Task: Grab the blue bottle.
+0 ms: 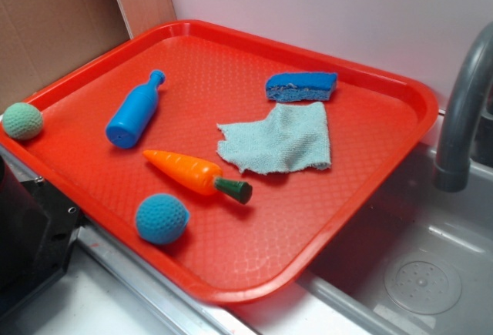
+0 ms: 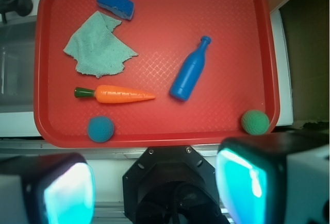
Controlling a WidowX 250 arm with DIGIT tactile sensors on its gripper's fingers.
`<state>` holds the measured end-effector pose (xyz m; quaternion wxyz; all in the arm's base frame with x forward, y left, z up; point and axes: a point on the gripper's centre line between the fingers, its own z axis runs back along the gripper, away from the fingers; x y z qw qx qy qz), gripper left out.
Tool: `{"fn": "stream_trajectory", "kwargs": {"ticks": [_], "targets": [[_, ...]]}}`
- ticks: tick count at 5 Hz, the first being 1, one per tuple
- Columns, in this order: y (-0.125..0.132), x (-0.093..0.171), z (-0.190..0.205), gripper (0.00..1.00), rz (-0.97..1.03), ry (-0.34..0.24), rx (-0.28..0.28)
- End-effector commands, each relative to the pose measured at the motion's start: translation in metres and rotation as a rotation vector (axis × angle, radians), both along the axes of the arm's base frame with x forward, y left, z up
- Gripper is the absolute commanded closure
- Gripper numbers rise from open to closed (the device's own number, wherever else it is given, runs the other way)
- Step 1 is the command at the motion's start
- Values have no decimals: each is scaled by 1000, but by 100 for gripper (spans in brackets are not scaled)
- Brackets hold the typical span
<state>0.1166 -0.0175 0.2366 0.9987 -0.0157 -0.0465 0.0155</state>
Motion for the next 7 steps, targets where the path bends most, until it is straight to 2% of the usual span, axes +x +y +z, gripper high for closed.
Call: {"fn": "stream_trajectory", "kwargs": {"ticks": [1,2,3,4,5,6,7], "targets": [[0,0,0,0,0,0,0],[24,23,-50,0,216,111,104],[25,50,-77,0,455,16,67],[33,70,-111,0,643,0,52],[44,73,-130,0,708,-39,48],[67,81,-161,0,587,35,47],[67,85,-189,0,506,63,58]]}}
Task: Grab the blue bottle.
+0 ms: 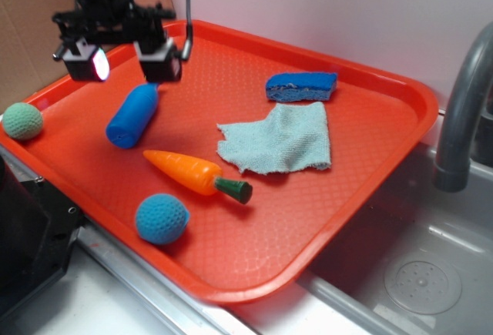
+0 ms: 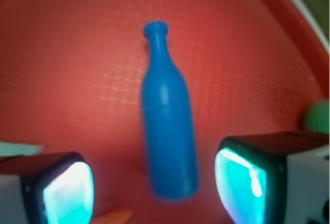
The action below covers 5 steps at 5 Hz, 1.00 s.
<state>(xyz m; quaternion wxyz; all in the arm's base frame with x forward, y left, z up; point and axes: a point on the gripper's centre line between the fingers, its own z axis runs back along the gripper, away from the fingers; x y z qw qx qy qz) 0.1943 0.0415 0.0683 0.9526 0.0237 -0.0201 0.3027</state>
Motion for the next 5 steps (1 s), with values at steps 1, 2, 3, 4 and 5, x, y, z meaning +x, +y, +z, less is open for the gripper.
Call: {"fn": "stream_trajectory", "kwargs": {"ticks": [1,2,3,4,5], "targets": [[0,10,-55,0,-139,58,-33],[-5,8,-55,100,-117,70,-20],[-1,7,-35,100,-122,82,-28],[8,5,6,100,-150,64,-17],[17,-5,56,100,-237,23,-37]]}}
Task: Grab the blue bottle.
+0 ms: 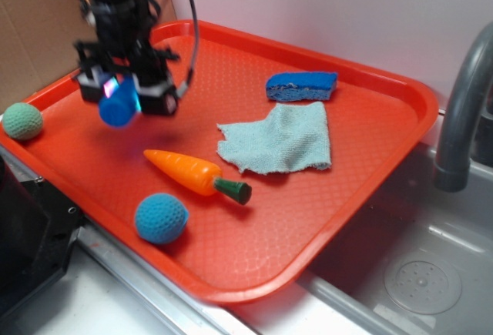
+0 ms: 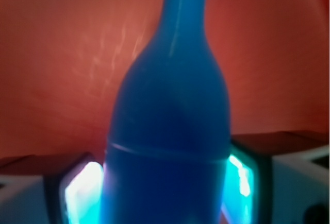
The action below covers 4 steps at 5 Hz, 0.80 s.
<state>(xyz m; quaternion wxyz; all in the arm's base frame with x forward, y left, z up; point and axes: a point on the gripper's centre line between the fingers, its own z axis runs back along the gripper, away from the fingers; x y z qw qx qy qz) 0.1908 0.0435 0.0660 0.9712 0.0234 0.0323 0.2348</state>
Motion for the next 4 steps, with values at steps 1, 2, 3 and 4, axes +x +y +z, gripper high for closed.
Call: {"fn": "stream_trajectory", "kwargs": {"ticks": [1,2,3,4], "targets": [[20,-9,101,100,-164,-95,33],[12,-2,115,100,-306,-110,43],[-9,1,115,100,-470,-139,47],[-29,-1,119,100,-552,-168,44]]}}
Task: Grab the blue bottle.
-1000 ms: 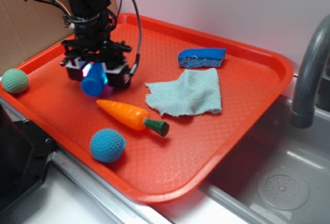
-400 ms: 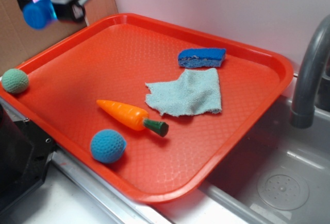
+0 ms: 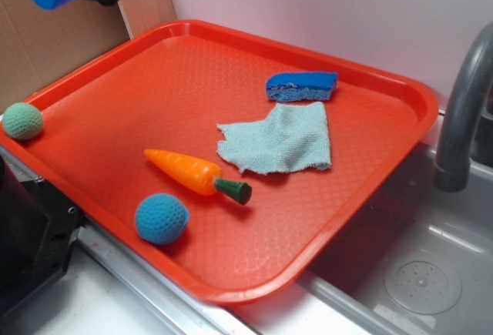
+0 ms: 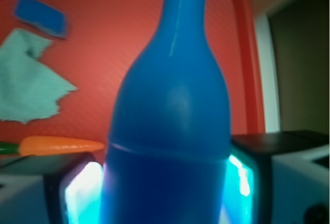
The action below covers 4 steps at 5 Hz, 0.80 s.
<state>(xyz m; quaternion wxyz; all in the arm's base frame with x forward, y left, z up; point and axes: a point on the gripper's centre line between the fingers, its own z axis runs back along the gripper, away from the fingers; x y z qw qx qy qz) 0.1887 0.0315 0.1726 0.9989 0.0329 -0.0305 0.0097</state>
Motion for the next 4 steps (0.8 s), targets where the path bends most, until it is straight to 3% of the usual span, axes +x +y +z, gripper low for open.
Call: {"fn": "stream_trajectory", "kwargs": {"ticks": [1,4], "targets": [[-24,-1,13,100,-99,-56,27],[-20,2,5,100,-47,-46,32]]}}
